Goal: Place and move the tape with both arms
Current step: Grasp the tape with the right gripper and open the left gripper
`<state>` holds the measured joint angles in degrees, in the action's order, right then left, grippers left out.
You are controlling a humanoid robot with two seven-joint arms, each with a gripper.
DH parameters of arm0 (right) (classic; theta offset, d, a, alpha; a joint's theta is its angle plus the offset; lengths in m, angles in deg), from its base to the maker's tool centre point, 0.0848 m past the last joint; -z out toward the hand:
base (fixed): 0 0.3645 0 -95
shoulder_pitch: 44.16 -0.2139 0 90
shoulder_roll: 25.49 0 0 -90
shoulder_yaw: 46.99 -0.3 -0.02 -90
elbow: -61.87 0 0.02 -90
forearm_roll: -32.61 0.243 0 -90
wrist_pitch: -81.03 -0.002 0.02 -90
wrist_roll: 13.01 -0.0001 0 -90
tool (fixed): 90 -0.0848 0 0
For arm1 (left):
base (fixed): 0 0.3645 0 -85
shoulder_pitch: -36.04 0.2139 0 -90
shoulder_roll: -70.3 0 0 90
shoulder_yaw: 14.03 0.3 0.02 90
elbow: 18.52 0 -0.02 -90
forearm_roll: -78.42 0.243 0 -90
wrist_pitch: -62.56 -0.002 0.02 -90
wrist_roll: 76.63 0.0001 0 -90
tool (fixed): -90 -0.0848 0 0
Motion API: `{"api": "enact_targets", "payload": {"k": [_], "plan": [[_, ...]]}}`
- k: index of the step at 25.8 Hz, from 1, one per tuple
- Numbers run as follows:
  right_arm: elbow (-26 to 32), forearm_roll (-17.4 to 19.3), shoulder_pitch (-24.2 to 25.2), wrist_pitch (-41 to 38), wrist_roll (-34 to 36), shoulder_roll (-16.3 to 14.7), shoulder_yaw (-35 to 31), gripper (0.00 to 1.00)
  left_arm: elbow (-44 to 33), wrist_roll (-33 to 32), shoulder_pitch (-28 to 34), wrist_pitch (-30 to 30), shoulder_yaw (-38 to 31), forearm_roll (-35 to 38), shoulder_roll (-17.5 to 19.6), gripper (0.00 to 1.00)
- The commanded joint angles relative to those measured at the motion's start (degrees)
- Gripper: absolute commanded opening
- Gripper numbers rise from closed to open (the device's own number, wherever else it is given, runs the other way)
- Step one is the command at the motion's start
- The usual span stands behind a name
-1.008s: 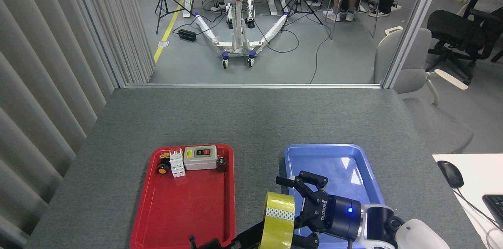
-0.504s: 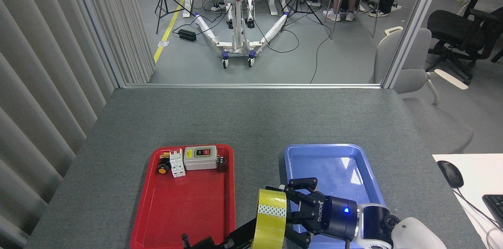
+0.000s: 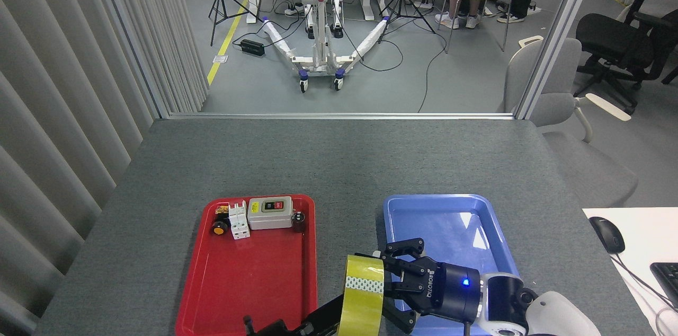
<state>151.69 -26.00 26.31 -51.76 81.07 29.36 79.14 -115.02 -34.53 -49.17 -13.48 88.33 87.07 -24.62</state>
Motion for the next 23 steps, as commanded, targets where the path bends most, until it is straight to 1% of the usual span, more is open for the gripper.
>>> {"api": "enact_targets", "payload": {"k": [1,8,10,12,13,14,15,16,23], "plan": [[0.00,-0.01,0.02,-0.02,-0.12,0.17,0.09,0.33,0.09,0.44,-0.05,-0.08,-0.40,0.23,-0.08,0.00],[0.00,-0.09,0.02,0.07,-0.21,0.61,0.27,0.29,0.44,0.62,-0.13,-0.08,-2.86,0.50,-0.08,0.00],[-0.09,-0.09,0.02,0.07,-0.30,0.79,0.27,0.27,0.44,0.62,-0.13,-0.08,-3.12,0.50,-0.08,0.03],[-0.09,-0.18,0.02,0.07,-0.30,0.87,0.27,0.26,0.53,0.62,-0.13,-0.08,-3.12,0.50,-0.08,0.20],[-0.09,-0.18,0.02,0.16,-0.30,0.96,0.27,0.26,0.53,0.62,-0.13,-0.16,-3.30,0.50,-0.08,0.31],[-0.17,-0.18,0.02,0.07,-0.30,0.96,0.27,0.26,0.53,0.62,-0.22,-0.16,-3.56,0.50,-0.08,0.46],[-0.17,-0.18,0.02,0.07,-0.30,1.05,0.27,0.26,0.61,0.53,-0.22,-0.16,-3.83,0.41,-0.08,0.87],[-0.17,-0.18,0.02,0.16,-0.30,1.05,0.27,0.26,0.70,0.35,-0.22,-0.16,-4.09,0.41,-0.08,1.00],[-0.17,-0.71,0.10,0.16,-0.30,1.40,0.27,0.26,1.05,0.35,-0.40,1.15,-6.11,-0.03,-0.08,1.00]]}}
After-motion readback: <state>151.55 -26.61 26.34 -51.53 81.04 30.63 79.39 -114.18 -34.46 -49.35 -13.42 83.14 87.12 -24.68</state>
